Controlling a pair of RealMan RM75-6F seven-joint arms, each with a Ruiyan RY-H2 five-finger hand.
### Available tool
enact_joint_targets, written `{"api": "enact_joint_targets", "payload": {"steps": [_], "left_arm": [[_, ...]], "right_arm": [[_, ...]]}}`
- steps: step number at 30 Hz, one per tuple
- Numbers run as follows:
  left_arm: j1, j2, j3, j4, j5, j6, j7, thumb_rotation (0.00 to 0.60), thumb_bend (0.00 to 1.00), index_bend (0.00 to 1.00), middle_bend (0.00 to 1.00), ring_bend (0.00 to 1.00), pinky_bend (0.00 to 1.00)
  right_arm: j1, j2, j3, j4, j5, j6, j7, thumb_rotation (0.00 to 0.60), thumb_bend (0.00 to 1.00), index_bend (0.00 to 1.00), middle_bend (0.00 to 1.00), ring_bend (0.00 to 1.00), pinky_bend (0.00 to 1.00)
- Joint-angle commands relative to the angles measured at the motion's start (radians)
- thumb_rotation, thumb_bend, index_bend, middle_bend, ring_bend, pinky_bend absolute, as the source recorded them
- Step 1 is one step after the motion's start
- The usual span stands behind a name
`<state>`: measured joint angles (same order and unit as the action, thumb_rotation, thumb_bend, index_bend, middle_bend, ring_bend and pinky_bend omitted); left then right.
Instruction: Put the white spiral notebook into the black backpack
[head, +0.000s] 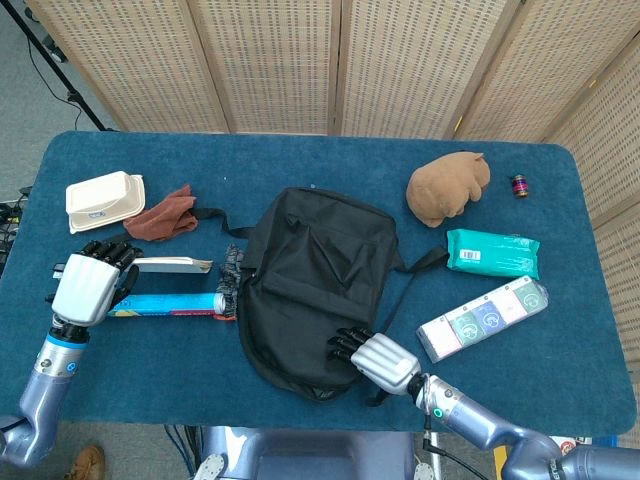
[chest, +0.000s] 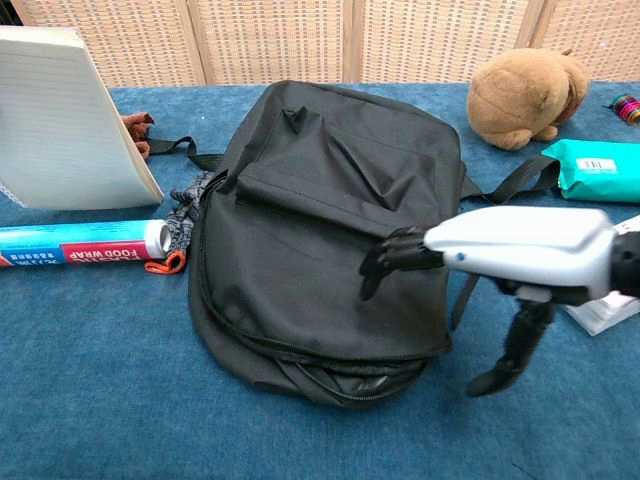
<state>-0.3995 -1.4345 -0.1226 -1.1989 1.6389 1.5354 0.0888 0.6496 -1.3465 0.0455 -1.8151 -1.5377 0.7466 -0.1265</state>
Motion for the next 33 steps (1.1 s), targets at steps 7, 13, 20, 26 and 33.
{"api": "enact_joint_targets", "payload": {"steps": [7,13,20,26,33], "left_arm": [[0.009,-0.003,0.011,0.025,0.0,0.013,-0.033,0.6,0.53,0.68,0.58,0.55,0.56],[0.011,-0.007,0.013,0.038,-0.005,0.014,-0.055,0.6,0.53,0.68,0.58,0.55,0.56],[0.015,-0.009,0.02,0.048,0.0,0.02,-0.064,0.6,0.53,0.68,0.58,0.55,0.56],[0.016,-0.01,0.022,0.056,-0.002,0.022,-0.074,0.6,0.53,0.68,0.58,0.55,0.56],[0.017,-0.01,0.023,0.062,-0.003,0.026,-0.085,0.6,0.53,0.68,0.58,0.55,0.56]], "right_arm": [[0.037,-0.093,0.02,0.054,0.078,-0.015,-0.059,0.6,0.0,0.21,0.14,0.07,0.11],[0.053,-0.125,0.028,0.067,0.117,-0.005,-0.104,0.6,0.0,0.24,0.15,0.08,0.11],[0.066,-0.141,0.032,0.061,0.153,0.004,-0.14,0.6,0.05,0.26,0.18,0.11,0.14],[0.075,-0.15,0.038,0.061,0.184,0.023,-0.175,0.6,0.11,0.27,0.19,0.12,0.15],[0.078,-0.16,0.043,0.065,0.216,0.051,-0.204,0.6,0.12,0.28,0.2,0.13,0.17]]}}
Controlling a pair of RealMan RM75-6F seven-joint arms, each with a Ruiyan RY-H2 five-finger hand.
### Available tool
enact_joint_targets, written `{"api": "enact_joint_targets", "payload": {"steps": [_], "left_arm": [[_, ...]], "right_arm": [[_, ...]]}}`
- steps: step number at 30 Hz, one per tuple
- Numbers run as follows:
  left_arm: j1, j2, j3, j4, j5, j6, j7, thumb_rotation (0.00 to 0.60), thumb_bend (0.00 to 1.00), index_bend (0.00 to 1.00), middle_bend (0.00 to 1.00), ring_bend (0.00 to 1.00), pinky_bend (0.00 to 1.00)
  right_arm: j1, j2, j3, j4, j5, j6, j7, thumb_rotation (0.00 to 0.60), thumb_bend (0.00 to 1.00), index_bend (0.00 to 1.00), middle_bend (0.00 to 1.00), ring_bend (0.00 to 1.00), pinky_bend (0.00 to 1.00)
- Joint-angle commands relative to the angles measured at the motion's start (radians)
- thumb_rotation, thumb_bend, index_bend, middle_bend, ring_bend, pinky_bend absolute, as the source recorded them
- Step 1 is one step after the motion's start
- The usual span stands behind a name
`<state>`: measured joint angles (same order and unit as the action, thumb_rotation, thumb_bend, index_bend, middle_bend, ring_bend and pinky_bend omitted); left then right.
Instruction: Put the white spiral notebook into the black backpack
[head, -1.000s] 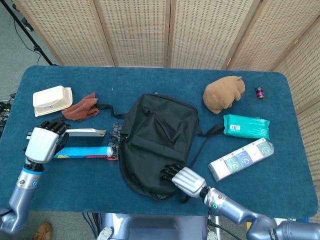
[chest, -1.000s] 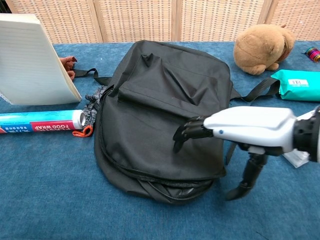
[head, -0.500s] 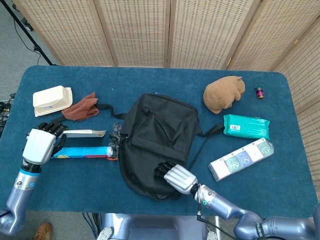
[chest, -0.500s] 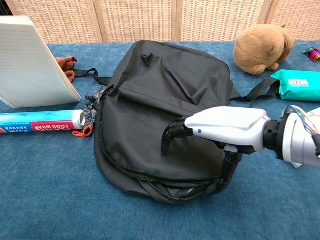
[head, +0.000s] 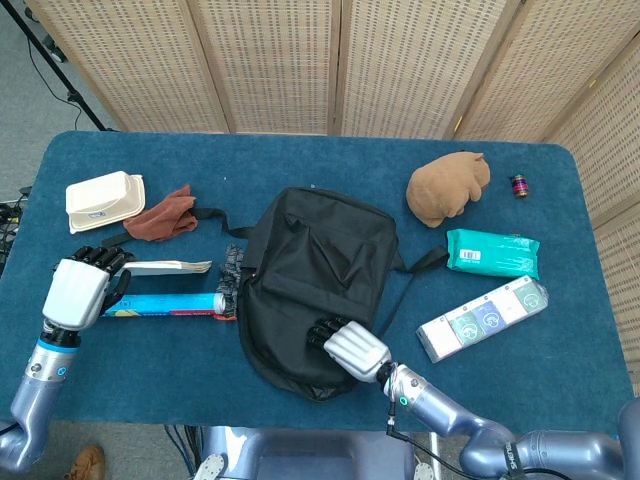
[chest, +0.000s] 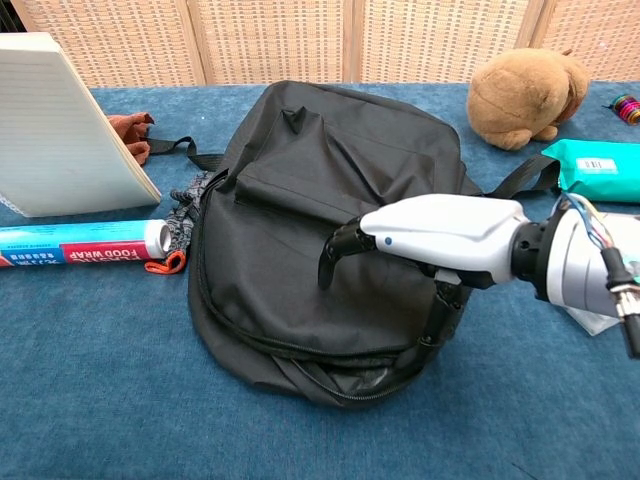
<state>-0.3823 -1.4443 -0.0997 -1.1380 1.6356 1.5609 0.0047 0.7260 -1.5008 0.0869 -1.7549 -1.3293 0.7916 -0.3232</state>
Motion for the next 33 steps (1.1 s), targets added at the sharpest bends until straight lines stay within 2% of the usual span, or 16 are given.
{"api": "enact_joint_targets", "payload": {"steps": [1,6,9,15,20,22,25,33], "left_arm": [[0.001,-0.001,0.001,0.001,0.0,0.002,-0.002,0.6,0.53,0.68,0.58,0.55,0.56],[0.002,-0.001,0.002,0.001,0.0,0.004,-0.007,0.6,0.53,0.68,0.58,0.55,0.56],[0.003,0.001,0.002,-0.002,-0.001,0.006,-0.012,0.6,0.53,0.68,0.58,0.55,0.56],[0.007,0.006,0.003,-0.002,-0.001,0.011,-0.024,0.6,0.53,0.68,0.58,0.55,0.56],[0.009,0.012,0.001,0.004,-0.003,0.017,-0.038,0.6,0.53,0.68,0.58,0.56,0.56],[0.009,0.018,-0.005,0.01,-0.01,0.017,-0.053,0.6,0.53,0.68,0.58,0.57,0.56],[0.008,0.02,-0.009,0.019,-0.011,0.023,-0.074,0.6,0.53,0.69,0.58,0.57,0.56],[0.006,0.027,-0.021,0.034,-0.01,0.048,-0.115,0.6,0.53,0.72,0.61,0.59,0.58]], "right_arm": [[0.003,-0.01,0.002,0.01,0.013,0.01,-0.014,0.6,0.12,0.28,0.2,0.13,0.17],[0.007,-0.031,-0.001,0.027,0.029,0.032,-0.05,0.6,0.13,0.27,0.2,0.14,0.18],[0.01,-0.04,-0.003,0.036,0.039,0.043,-0.076,0.6,0.15,0.28,0.21,0.16,0.23],[0.009,-0.063,-0.005,0.066,0.042,0.079,-0.115,0.6,0.29,0.37,0.32,0.29,0.45],[0.004,-0.073,-0.004,0.085,0.02,0.105,-0.089,0.6,0.34,0.48,0.44,0.41,0.6],[0.0,-0.081,0.015,0.099,0.002,0.134,-0.052,0.6,0.4,0.53,0.5,0.47,0.64],[0.001,-0.084,0.032,0.111,-0.008,0.147,-0.008,0.6,0.48,0.58,0.54,0.51,0.67],[0.027,-0.067,0.099,0.1,0.075,0.124,0.033,0.6,0.53,0.62,0.57,0.53,0.7]]}}
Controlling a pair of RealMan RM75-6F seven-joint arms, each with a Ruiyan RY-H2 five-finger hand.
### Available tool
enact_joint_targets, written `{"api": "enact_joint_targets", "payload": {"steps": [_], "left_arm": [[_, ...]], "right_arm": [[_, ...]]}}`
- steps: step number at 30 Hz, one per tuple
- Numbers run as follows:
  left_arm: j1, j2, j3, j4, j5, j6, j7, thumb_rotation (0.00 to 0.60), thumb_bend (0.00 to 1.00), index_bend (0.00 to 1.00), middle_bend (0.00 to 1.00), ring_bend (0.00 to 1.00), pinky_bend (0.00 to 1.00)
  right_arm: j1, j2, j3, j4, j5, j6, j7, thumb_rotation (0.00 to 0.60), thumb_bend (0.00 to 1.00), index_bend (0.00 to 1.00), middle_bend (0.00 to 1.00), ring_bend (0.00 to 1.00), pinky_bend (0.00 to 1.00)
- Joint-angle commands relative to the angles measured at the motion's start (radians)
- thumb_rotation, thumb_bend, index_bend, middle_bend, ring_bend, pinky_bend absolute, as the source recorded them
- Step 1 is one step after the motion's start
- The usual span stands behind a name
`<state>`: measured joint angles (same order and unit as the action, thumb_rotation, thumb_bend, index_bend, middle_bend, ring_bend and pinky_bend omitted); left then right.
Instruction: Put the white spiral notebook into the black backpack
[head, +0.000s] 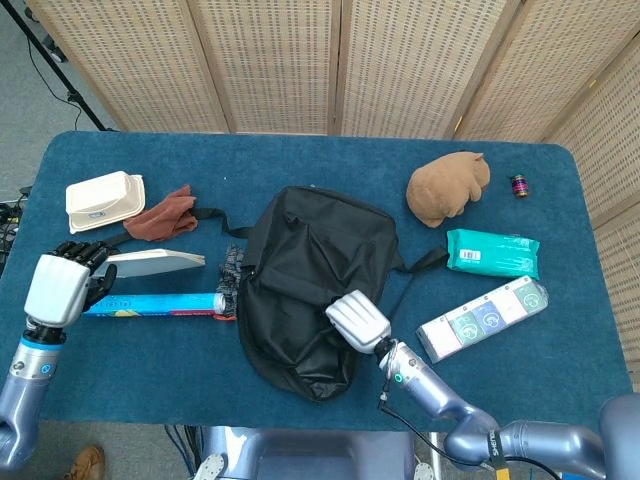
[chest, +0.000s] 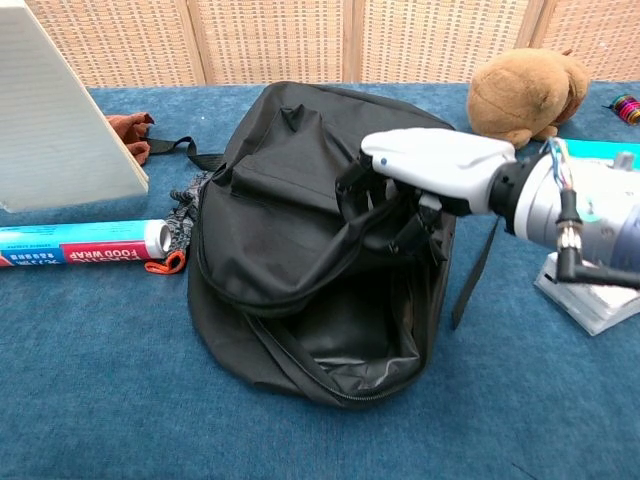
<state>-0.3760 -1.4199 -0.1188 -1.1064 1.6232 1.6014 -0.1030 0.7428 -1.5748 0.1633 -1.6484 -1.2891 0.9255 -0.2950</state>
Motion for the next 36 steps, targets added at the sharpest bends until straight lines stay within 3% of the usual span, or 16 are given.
{"api": "enact_joint_targets", "payload": {"steps": [1,9,17,31,36], "left_arm": [[0.0,0.003,-0.004,0.004,0.006,0.017,-0.015,0.6,0.53,0.73,0.61,0.59,0.58],[0.003,0.003,-0.003,0.018,0.078,0.14,-0.113,0.6,0.53,0.78,0.65,0.63,0.6],[-0.005,0.004,0.022,-0.026,0.184,0.236,-0.1,0.6,0.53,0.78,0.66,0.63,0.6],[-0.076,-0.056,0.076,-0.092,0.378,0.284,-0.07,0.6,0.53,0.79,0.66,0.63,0.6],[-0.068,-0.062,0.089,-0.089,0.426,0.347,-0.066,0.6,0.54,0.79,0.67,0.63,0.6]], "right_arm": [[0.015,0.011,0.034,-0.012,0.059,-0.015,0.005,0.6,0.53,0.62,0.58,0.54,0.7],[0.045,0.028,0.109,-0.036,0.215,-0.021,-0.004,0.6,0.54,0.63,0.58,0.55,0.72],[0.081,0.049,0.191,-0.073,0.415,0.018,-0.035,0.6,0.55,0.63,0.59,0.55,0.72],[0.147,0.085,0.201,-0.123,0.607,0.043,-0.109,0.6,0.57,0.64,0.59,0.55,0.72],[0.184,0.098,0.213,-0.11,0.672,0.039,-0.123,0.6,0.57,0.64,0.59,0.55,0.72]]}}
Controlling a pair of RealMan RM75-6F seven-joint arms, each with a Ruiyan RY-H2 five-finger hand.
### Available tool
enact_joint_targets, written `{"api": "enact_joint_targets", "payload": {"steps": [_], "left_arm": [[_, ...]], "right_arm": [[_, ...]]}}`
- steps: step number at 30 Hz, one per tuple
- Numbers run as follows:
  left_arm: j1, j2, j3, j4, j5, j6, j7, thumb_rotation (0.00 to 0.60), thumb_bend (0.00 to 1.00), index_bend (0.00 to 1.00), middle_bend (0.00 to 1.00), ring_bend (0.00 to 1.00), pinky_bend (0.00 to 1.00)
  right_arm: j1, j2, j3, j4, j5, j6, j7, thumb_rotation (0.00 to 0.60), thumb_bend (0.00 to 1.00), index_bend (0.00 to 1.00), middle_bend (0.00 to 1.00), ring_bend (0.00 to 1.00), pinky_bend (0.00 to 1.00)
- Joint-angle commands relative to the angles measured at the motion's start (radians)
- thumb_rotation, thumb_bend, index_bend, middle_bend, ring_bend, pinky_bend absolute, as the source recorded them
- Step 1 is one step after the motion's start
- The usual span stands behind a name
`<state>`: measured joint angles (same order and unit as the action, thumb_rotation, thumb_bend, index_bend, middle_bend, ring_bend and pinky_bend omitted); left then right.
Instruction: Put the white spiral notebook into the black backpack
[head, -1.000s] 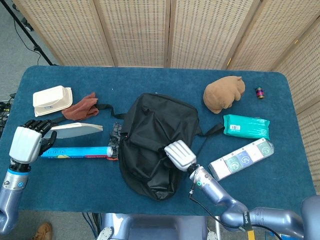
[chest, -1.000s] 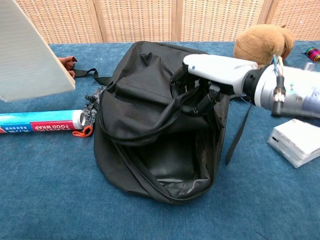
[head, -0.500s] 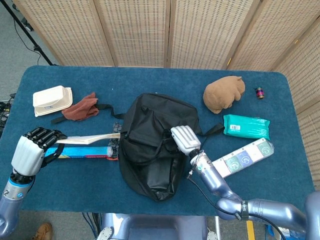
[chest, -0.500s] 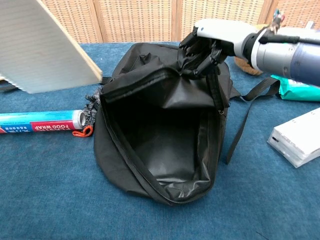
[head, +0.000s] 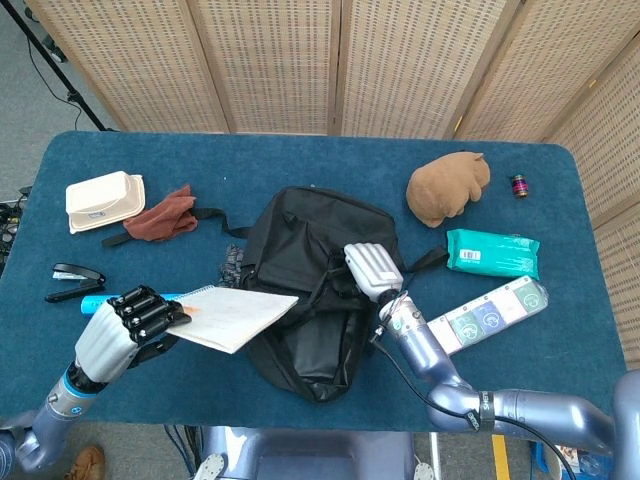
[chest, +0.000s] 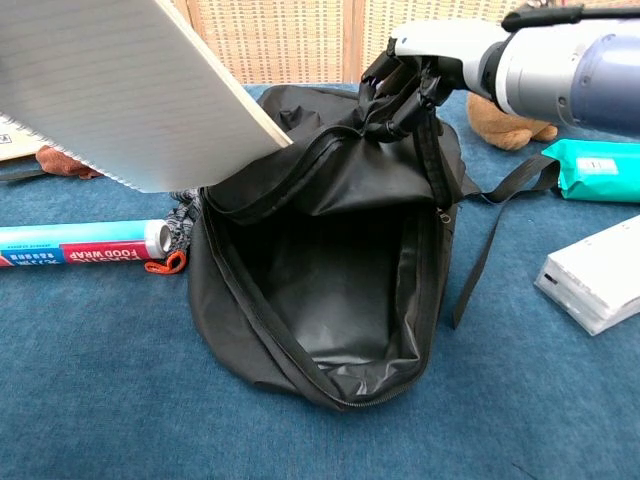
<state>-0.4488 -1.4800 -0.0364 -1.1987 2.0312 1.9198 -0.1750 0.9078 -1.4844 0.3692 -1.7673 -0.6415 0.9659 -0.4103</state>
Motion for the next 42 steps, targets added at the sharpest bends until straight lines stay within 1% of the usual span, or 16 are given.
{"api": "enact_joint_targets", "payload": {"steps": [1,4,8,18,21,25,29,32,35,42], "left_arm": [[0.006,0.0,0.007,0.004,0.02,0.035,0.007,0.6,0.54,0.79,0.67,0.63,0.6],[0.014,0.015,0.002,0.001,0.017,0.061,0.005,0.6,0.54,0.79,0.67,0.63,0.6],[0.016,0.033,0.0,-0.015,0.013,0.069,-0.008,0.6,0.54,0.79,0.67,0.63,0.6],[0.025,0.082,-0.008,-0.097,0.041,0.125,-0.017,0.6,0.54,0.79,0.67,0.63,0.6],[0.026,0.097,-0.006,-0.122,0.057,0.13,-0.014,0.6,0.54,0.79,0.67,0.63,0.6],[0.02,0.089,-0.004,-0.122,0.071,0.112,0.0,0.6,0.54,0.79,0.67,0.63,0.6],[0.003,0.045,0.003,-0.091,0.09,0.071,0.02,0.6,0.54,0.79,0.67,0.63,0.6],[-0.013,-0.01,0.004,-0.05,0.102,0.049,0.032,0.6,0.54,0.79,0.67,0.63,0.6],[-0.03,-0.074,0.004,0.002,0.114,0.036,0.037,0.6,0.54,0.79,0.67,0.63,0.6],[-0.074,-0.231,0.004,0.161,0.156,0.041,0.059,0.6,0.54,0.79,0.67,0.63,0.6]], "right_arm": [[0.022,0.008,0.009,0.011,0.029,0.0,-0.008,0.6,0.57,0.64,0.59,0.55,0.72],[0.035,0.016,0.013,0.021,0.05,0.005,-0.009,0.6,0.57,0.64,0.59,0.55,0.72],[0.043,0.025,0.009,0.023,0.063,0.01,-0.006,0.6,0.57,0.64,0.59,0.55,0.72],[0.057,0.044,0.0,0.035,0.089,0.009,0.009,0.6,0.57,0.64,0.59,0.55,0.72],[0.058,0.044,-0.006,0.042,0.093,0.007,0.018,0.6,0.57,0.64,0.59,0.55,0.72],[0.06,0.045,-0.01,0.041,0.095,0.004,0.025,0.6,0.57,0.64,0.59,0.55,0.72],[0.064,0.051,-0.009,0.03,0.098,0.005,0.031,0.6,0.57,0.64,0.59,0.55,0.72],[0.068,0.057,-0.007,0.018,0.102,0.005,0.033,0.6,0.57,0.64,0.59,0.55,0.72],[0.072,0.063,-0.008,0.01,0.105,0.008,0.031,0.6,0.57,0.64,0.59,0.55,0.72],[0.074,0.075,-0.018,0.001,0.113,0.004,0.037,0.6,0.57,0.64,0.59,0.55,0.72]]}}
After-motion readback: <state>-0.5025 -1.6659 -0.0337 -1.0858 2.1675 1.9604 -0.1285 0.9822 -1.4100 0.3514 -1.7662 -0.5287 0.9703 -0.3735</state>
